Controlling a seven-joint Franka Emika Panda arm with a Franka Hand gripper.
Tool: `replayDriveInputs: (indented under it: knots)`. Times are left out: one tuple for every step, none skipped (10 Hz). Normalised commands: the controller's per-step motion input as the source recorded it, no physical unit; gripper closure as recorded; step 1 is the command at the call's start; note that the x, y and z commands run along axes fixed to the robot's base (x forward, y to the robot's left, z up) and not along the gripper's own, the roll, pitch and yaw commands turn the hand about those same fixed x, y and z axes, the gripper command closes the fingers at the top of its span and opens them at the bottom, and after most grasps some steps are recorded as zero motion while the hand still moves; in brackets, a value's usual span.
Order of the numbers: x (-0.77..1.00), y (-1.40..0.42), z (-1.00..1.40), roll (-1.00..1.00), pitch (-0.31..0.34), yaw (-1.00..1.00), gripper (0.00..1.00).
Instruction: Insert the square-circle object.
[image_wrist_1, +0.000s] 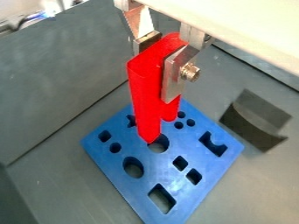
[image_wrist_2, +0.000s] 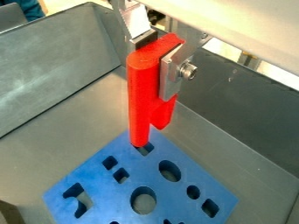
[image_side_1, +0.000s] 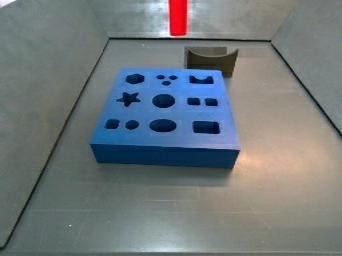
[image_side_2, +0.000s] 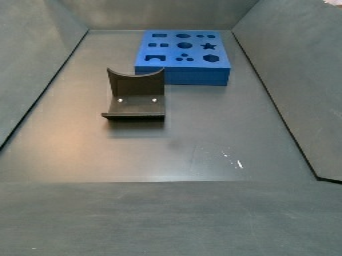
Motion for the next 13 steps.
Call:
replayDriveInputs:
  knots:
    - [-0.06, -0.03, -0.41, -0.09, -0.203, -1.00, 1.00]
    - [-0.05, -0.03, -0.41, -0.08, -0.196, -1.00, 1.00]
    - [-0.05, -0.03, -0.41, -0.09, -0.191, -1.00, 1.00]
    - [-0.20, 0.00, -0.41, -0.10, -0.097, -0.91, 1.00]
    - [-0.36, 0.00, -0.28, -0.05, -0.083, -0.80, 1.00]
    - [-0.43, 0.00, -0.18, -0.01, -0.057, -0.76, 1.00]
    - [-0.41, 0.00, -0.22, -0.02, -0.063, -0.81, 1.00]
    - [-0.39, 0.00, -0.21, -0.02, -0.060, -0.83, 1.00]
    - [-0.42, 0.00, -0.25, -0.04, -0.069, -0.79, 1.00]
    - [-0.40, 0.00, -0.25, -0.04, -0.067, -0.83, 1.00]
    - [-0.39, 0.00, -0.25, -0.04, -0.066, -0.83, 1.00]
    - [-0.39, 0.00, -0.26, -0.04, -0.067, -0.84, 1.00]
    - [-0.22, 0.00, -0.33, -0.03, -0.064, -0.95, 1.00]
